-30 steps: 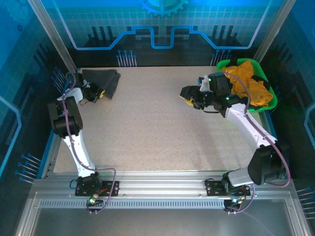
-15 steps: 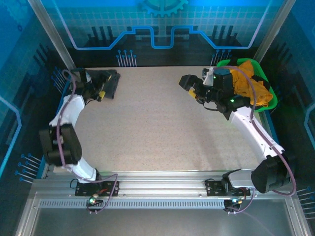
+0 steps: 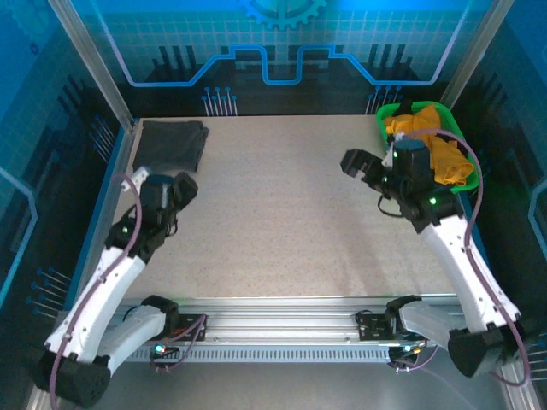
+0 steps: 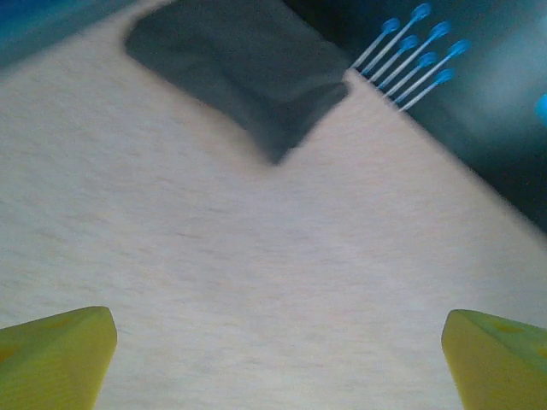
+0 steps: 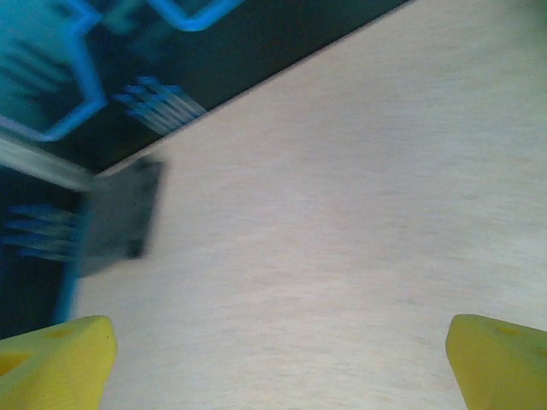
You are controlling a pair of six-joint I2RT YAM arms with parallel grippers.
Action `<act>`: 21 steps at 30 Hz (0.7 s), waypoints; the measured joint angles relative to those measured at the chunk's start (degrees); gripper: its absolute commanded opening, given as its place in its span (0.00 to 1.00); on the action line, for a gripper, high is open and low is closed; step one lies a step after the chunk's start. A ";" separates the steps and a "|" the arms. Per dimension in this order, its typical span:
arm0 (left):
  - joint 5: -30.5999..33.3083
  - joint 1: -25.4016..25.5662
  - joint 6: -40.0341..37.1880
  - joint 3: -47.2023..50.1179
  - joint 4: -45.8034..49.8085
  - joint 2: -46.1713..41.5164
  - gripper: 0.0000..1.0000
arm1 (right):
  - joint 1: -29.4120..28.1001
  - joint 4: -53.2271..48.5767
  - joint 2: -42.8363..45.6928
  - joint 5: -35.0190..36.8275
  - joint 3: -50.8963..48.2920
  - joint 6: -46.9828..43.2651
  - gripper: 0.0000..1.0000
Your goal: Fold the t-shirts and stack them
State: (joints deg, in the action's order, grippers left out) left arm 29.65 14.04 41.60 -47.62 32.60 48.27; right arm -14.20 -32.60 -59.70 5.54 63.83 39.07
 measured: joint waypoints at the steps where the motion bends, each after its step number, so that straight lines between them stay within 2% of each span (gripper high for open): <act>1: 1.14 0.00 -4.04 3.56 -1.05 -1.97 0.99 | 0.09 0.87 1.92 3.02 -3.61 -1.95 1.00; 3: 1.57 -0.04 -13.03 11.19 -5.27 -5.14 0.99 | 0.00 5.75 6.69 9.70 -14.84 -8.74 1.00; 5: 0.83 -0.66 -18.91 16.61 -9.90 -5.97 0.99 | -0.68 10.21 9.55 15.28 -24.76 -15.21 1.00; 8: -1.09 -3.54 -24.11 22.56 -18.78 -2.60 0.99 | -0.61 15.23 8.96 20.09 -34.40 -23.47 1.00; 15: -6.29 -10.60 -27.21 23.71 -38.84 17.27 0.99 | 2.32 31.39 -2.56 20.81 -38.84 -29.16 1.00; 21: -10.80 -14.34 -26.99 23.30 -53.55 28.61 0.99 | 4.52 46.58 -11.50 17.31 -39.28 -30.60 1.00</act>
State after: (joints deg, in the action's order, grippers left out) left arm 18.85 -0.30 14.61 -24.32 -20.95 76.88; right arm -9.67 13.98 -71.20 22.85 24.56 8.47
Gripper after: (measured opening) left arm 0.989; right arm 0.999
